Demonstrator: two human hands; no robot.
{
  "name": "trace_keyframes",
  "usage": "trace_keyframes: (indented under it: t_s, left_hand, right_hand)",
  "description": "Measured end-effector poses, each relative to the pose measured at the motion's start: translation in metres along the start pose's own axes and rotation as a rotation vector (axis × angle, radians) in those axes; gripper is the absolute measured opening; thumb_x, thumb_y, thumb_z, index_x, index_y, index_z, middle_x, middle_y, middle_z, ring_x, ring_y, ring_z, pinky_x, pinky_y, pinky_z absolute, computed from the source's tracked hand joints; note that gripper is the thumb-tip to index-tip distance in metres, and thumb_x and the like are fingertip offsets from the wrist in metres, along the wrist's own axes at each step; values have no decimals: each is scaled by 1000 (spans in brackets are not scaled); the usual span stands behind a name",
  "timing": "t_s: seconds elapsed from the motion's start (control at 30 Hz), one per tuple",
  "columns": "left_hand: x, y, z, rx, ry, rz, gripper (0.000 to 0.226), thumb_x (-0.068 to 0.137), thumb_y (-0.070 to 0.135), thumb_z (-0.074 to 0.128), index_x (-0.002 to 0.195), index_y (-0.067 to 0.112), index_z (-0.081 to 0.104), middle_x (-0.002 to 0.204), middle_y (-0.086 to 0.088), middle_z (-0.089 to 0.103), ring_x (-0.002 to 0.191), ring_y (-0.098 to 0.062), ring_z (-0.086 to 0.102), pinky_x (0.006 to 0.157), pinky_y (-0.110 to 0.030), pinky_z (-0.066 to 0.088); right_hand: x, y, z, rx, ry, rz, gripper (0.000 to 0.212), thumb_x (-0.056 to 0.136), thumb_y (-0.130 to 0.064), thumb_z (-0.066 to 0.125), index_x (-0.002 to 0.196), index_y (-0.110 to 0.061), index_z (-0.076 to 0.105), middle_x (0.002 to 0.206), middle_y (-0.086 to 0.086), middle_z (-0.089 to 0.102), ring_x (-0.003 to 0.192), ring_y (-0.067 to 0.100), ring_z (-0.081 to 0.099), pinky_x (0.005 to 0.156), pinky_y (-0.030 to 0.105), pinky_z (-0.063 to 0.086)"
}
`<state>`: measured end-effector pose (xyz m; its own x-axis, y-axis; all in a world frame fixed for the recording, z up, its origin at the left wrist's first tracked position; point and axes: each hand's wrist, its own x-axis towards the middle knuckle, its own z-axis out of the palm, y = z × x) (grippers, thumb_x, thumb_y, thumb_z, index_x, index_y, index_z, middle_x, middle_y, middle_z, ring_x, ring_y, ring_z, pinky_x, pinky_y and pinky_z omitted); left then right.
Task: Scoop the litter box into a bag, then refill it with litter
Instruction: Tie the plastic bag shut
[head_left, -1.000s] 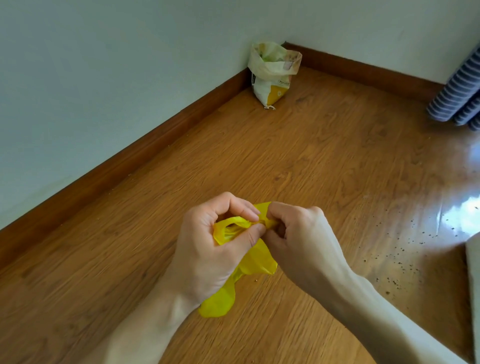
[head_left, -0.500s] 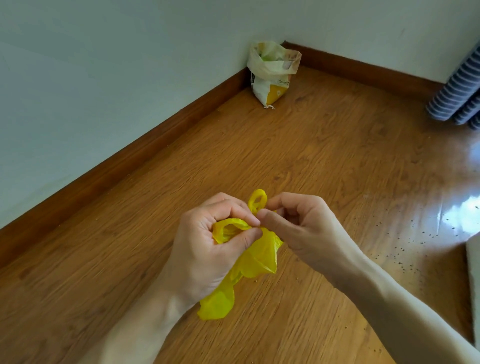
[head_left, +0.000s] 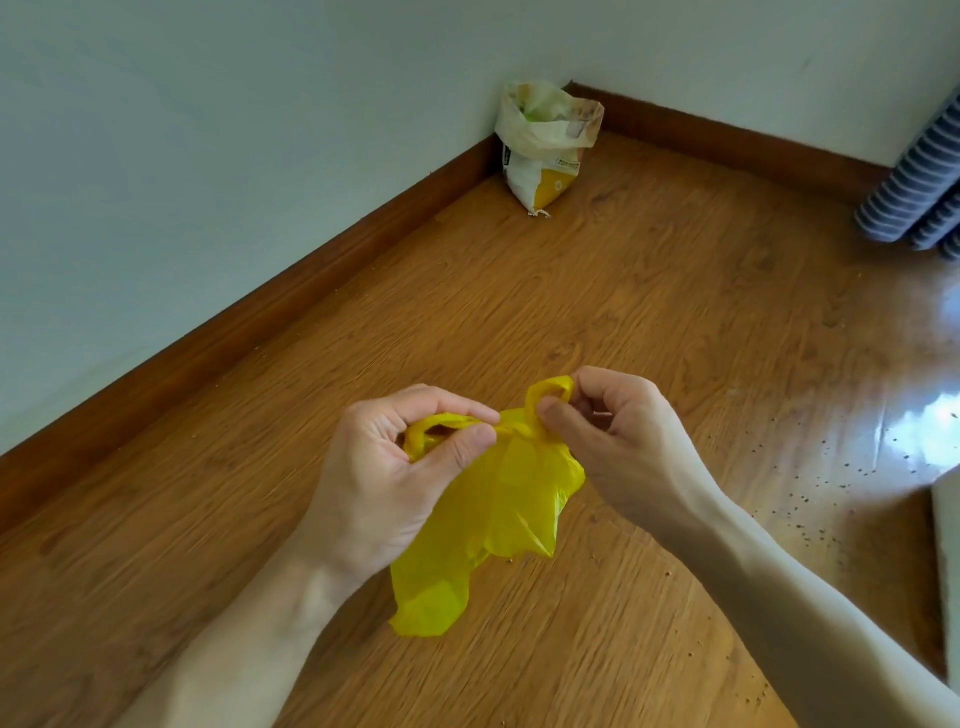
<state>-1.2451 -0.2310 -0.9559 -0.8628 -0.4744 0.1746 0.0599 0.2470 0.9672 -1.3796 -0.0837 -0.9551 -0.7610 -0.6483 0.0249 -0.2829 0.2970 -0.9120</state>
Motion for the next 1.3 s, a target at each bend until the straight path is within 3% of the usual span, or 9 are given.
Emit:
trace_keyframes:
  t_s: [0.1,0.37,0.53,0.83,0.93,1.03,1.1,1.2,1.3]
  left_hand:
    - [2,-1,-3,-51,63,-42,9,79,20,83,83,14,78,70,-22,67,63,-42,60,58,-48,51]
    - [7,-24,-35,85,103,-160,20,75,32,86,74,15,75,59,0,62,56,-11,50,55,-23,39]
    - [6,-40,-58,59,158,-278,12,75,21,80,75,10,75,66,-18,57,62,-24,43,64,-35,33]
    - [-2,-59,-80,114,289,-411,8,85,12,76,77,11,76,72,-25,62,65,-24,50,67,-36,42]
    - [-2,-61,-74,-66,279,-477,10,90,15,70,81,11,73,71,-8,57,69,-19,51,67,-32,44]
    - [0,-57,-72,-349,279,-535,10,85,23,69,83,13,68,70,-1,56,69,-15,53,67,-30,44]
    - [2,-56,-68,-465,226,-538,19,76,30,77,81,15,67,70,-1,56,67,-15,54,62,-27,46]
    - [2,-63,-61,-558,162,-552,58,44,44,99,85,17,67,73,-2,61,63,-13,58,53,-23,50]
    - [-3,-72,-49,-552,127,-640,77,29,43,102,92,13,68,75,-1,62,62,-11,56,50,-22,48]
  right_hand:
    - [3,7,0,-12,73,45,36,91,-20,59,69,4,44,57,1,36,53,14,32,46,33,28]
    - [5,35,-5,-28,94,191,28,88,-13,59,68,6,56,48,-4,37,44,10,32,38,21,27]
    - [11,57,-18,18,171,305,28,85,-17,61,59,-7,60,47,-2,40,47,17,34,45,28,29]
    - [12,90,-46,109,373,549,22,85,-10,58,64,-7,65,57,6,47,49,16,41,45,27,33]
    - [8,88,-44,170,375,482,21,87,-11,56,69,-5,65,61,8,48,56,19,43,46,28,36]
    - [5,84,-46,362,233,416,21,91,-12,59,69,-11,60,62,1,48,61,16,49,47,26,35]
    - [3,83,-45,480,116,405,22,92,-17,61,72,-14,56,67,1,49,65,15,54,48,26,37]
    - [1,85,-36,516,64,375,16,87,-22,68,81,-14,55,71,1,55,70,17,57,51,27,41]
    - [-2,89,-23,455,70,427,40,71,-34,78,97,-12,57,74,3,64,71,17,60,50,29,42]
